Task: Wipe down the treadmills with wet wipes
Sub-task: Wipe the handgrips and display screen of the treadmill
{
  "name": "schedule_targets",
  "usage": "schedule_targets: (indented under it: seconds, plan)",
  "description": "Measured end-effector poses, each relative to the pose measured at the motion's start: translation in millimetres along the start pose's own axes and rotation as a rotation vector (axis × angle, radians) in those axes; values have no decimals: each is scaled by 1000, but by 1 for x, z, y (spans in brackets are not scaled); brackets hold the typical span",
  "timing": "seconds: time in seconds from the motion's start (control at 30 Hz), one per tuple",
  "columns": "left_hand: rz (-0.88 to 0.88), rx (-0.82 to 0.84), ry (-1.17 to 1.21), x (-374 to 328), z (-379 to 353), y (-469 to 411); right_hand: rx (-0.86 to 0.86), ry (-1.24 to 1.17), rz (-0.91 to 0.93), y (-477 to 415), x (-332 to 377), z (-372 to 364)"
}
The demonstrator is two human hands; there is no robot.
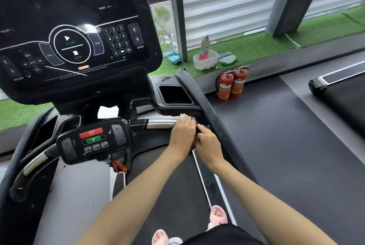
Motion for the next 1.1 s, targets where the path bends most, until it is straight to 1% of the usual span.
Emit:
schedule_targets:
  seconds: [0.03, 0.1, 0.17, 0.2, 0.3, 0.33, 0.43, 0.47, 0.5, 0.57, 0.63, 0.7, 0.77, 0.83, 0.93, 1.0, 1.1]
  plan:
    - [16, -48, -42, 6, 0, 3, 13, 91, 94, 3, 3, -1]
    - [32, -163, -131, 22, 1, 21, 59, 175, 175, 3, 5, -10]
    - [104, -283, -191, 52, 7, 47, 75, 148, 178, -2, 13, -17]
    - [164, -316, -190, 71, 8, 61, 74, 133, 173, -4, 18, -20]
    - [334, -340, -197, 116, 9, 99, 76, 98, 161, -7, 27, -32]
    - [367, -363, -172, 120, 8, 104, 90, 89, 131, -6, 27, -36]
    - [473, -417, 10, 107, 8, 100, 110, 57, 64, -4, 23, -41]
    - [455, -407, 45, 96, 7, 92, 123, 32, 46, -3, 21, -40]
    - [374, -388, 31, 77, 5, 80, 138, 1, 26, -4, 21, -37]
    - [157, -355, -92, 31, -3, 57, 191, -51, -24, -7, 16, -31]
    - [35, -291, -135, 1, -14, 47, 231, -70, -62, -10, 9, -23]
    - [-18, -241, -166, -5, -25, 48, 245, -76, -65, -11, 6, -18]
    - [-17, -284, -268, 13, -30, 62, 262, -62, -67, -11, 8, -17]
    - [52, -349, -353, 41, -28, 83, 249, -46, -76, -9, 10, -19]
    - [239, -400, -403, 76, -20, 117, 143, -44, -66, -4, 15, -23]
    - [342, -401, -407, 89, -15, 131, 92, -50, -54, 1, 17, -32]
    - [445, -364, -407, 85, -14, 126, 77, -35, -46, 4, 22, -46]
Point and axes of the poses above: each hand's wrist, its own y-axis away from the middle knuckle, its own z-axis out of the back of the hand, x = y × z, the point moved 7 cm from there along -y, towards the middle knuckle, and after that the axes turned 14 degrees about -y, right-handed, at the moved point
